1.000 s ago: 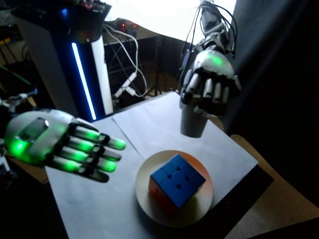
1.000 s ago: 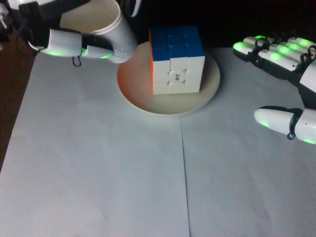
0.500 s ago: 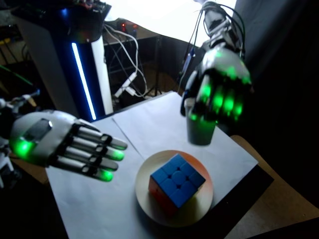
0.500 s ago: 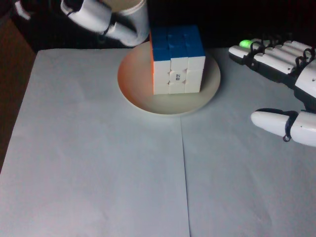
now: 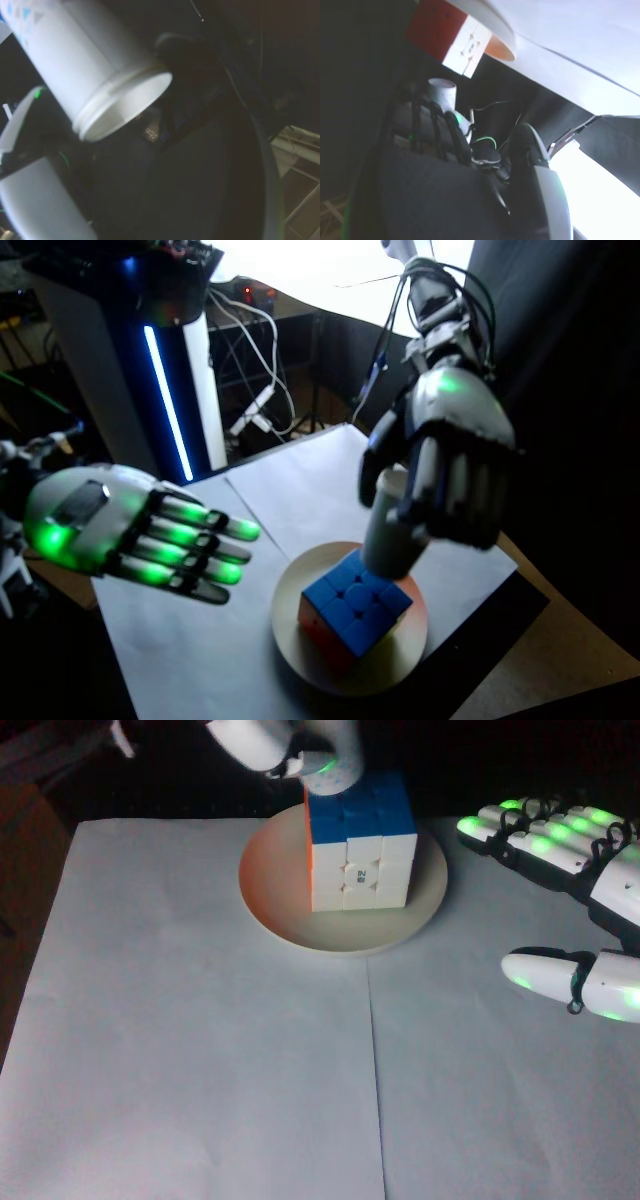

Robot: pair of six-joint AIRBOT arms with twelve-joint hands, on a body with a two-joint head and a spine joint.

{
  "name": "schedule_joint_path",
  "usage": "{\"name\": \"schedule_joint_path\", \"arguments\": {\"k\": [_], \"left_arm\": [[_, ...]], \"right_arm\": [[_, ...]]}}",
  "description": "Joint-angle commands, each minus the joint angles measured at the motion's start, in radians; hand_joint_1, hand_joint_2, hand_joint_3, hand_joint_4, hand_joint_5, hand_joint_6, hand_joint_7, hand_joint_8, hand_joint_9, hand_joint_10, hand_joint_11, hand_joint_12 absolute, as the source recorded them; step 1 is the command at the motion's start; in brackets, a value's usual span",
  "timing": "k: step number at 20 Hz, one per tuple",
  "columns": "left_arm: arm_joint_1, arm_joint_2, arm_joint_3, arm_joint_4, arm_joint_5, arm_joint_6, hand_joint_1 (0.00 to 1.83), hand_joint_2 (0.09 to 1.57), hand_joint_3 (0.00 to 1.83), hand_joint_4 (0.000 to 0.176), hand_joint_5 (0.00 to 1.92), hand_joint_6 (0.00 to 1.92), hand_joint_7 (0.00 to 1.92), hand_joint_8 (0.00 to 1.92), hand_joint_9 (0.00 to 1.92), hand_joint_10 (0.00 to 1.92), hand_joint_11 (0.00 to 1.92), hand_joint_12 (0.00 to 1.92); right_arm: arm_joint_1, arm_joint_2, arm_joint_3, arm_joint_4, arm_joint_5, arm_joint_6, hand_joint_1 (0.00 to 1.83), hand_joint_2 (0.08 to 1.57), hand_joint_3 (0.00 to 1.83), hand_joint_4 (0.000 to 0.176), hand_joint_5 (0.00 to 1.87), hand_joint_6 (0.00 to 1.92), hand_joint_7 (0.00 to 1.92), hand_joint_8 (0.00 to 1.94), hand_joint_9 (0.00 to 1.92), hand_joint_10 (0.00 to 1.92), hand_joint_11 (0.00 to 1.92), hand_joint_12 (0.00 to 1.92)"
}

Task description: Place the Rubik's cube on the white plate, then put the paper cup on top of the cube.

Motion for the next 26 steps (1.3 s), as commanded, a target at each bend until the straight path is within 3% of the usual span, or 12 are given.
{"name": "schedule_joint_path", "arguments": {"k": [1,3,5,9,13,15,18,19,21,23,25,26], "left_arm": [[-0.010,-0.002,0.006,-0.037,-0.090,-0.005,1.24,0.58,1.05,0.116,0.27,1.91,0.21,1.87,0.34,1.92,0.51,1.92],[-0.004,-0.019,0.022,-0.056,-0.089,-0.005,1.36,0.60,0.97,0.102,0.27,1.92,0.24,1.92,0.46,1.92,0.72,1.92],[0.003,-0.040,0.041,-0.075,-0.088,-0.006,1.22,0.74,0.79,0.000,0.24,1.64,0.34,1.48,0.39,1.70,0.44,1.92],[0.019,-0.074,0.066,-0.083,-0.074,-0.013,1.26,0.72,0.83,0.000,0.18,1.65,0.22,1.40,0.24,1.59,0.20,1.92],[0.042,-0.100,0.090,-0.081,-0.043,-0.020,1.35,0.81,0.62,0.001,0.29,1.92,0.23,1.92,0.36,1.92,0.48,1.92],[0.047,-0.106,0.093,-0.074,-0.033,-0.020,1.32,0.82,0.57,0.007,0.33,1.92,0.29,1.92,0.42,1.92,0.58,1.92],[0.060,-0.118,0.101,-0.064,-0.021,-0.030,1.25,0.68,0.91,0.000,0.25,1.54,0.27,1.58,0.25,1.72,0.20,1.92],[0.062,-0.122,0.108,-0.042,-0.021,-0.058,1.17,0.80,0.70,0.000,0.18,1.17,0.24,1.11,0.18,1.39,0.03,1.92],[0.068,-0.128,0.124,-0.017,-0.030,-0.108,1.10,1.06,0.18,0.003,0.18,0.84,0.31,0.66,0.15,1.11,0.00,1.90],[0.068,-0.125,0.124,-0.019,-0.042,-0.113,1.02,1.11,0.03,0.021,0.18,0.76,0.30,0.65,0.13,1.02,0.00,1.82],[0.067,-0.120,0.123,-0.021,-0.051,-0.119,1.00,1.12,0.01,0.039,0.17,0.76,0.30,0.56,0.13,0.95,0.00,1.79],[0.067,-0.119,0.123,-0.023,-0.054,-0.121,0.97,1.12,0.00,0.055,0.16,0.64,0.32,0.26,0.14,0.82,0.00,1.74]], "right_arm": [[0.010,0.000,0.003,0.007,0.123,0.002,0.41,1.33,0.00,0.000,0.00,0.00,0.00,0.00,0.02,0.00,0.00,0.05],[0.010,0.000,0.003,0.007,0.123,0.002,0.41,1.31,0.00,0.029,0.00,0.00,0.00,0.00,0.03,0.00,0.00,0.10],[0.009,0.000,0.004,0.007,0.123,0.002,0.42,1.33,0.00,0.000,0.00,0.00,0.00,0.00,0.00,0.00,0.00,0.00],[0.009,-0.003,0.005,0.007,0.123,0.002,0.39,1.33,0.00,0.000,0.00,0.00,0.00,0.00,0.02,0.01,0.03,0.02],[0.006,-0.003,0.005,0.007,0.123,0.002,0.41,1.30,0.00,0.020,0.00,0.00,0.00,0.00,0.02,0.00,0.00,0.10],[0.006,-0.004,0.005,0.007,0.123,0.002,0.39,1.34,0.00,0.000,0.00,0.00,0.00,0.00,0.03,0.01,0.00,0.26],[0.006,-0.005,0.005,0.007,0.123,0.002,0.42,1.32,0.00,0.015,0.00,0.00,0.00,0.00,0.00,0.00,0.00,0.06],[0.006,-0.005,0.005,0.007,0.123,0.002,0.42,1.33,0.00,0.000,0.00,0.00,0.00,0.00,0.01,0.00,0.00,0.13],[0.005,-0.005,0.005,0.008,0.123,0.002,0.44,1.34,0.01,0.000,0.00,0.00,0.00,0.00,0.01,0.00,0.00,0.11],[0.003,-0.005,0.006,0.010,0.123,0.002,0.46,1.32,0.00,0.027,0.00,0.00,0.00,0.00,0.00,0.00,0.01,0.01],[0.002,-0.006,0.006,0.011,0.123,0.002,0.40,1.33,0.00,0.000,0.00,0.00,0.00,0.00,0.03,0.00,0.01,0.18],[0.002,-0.006,0.006,0.012,0.123,0.002,0.40,1.33,0.00,0.000,0.00,0.00,0.00,0.00,0.05,0.00,0.00,0.31]]}}
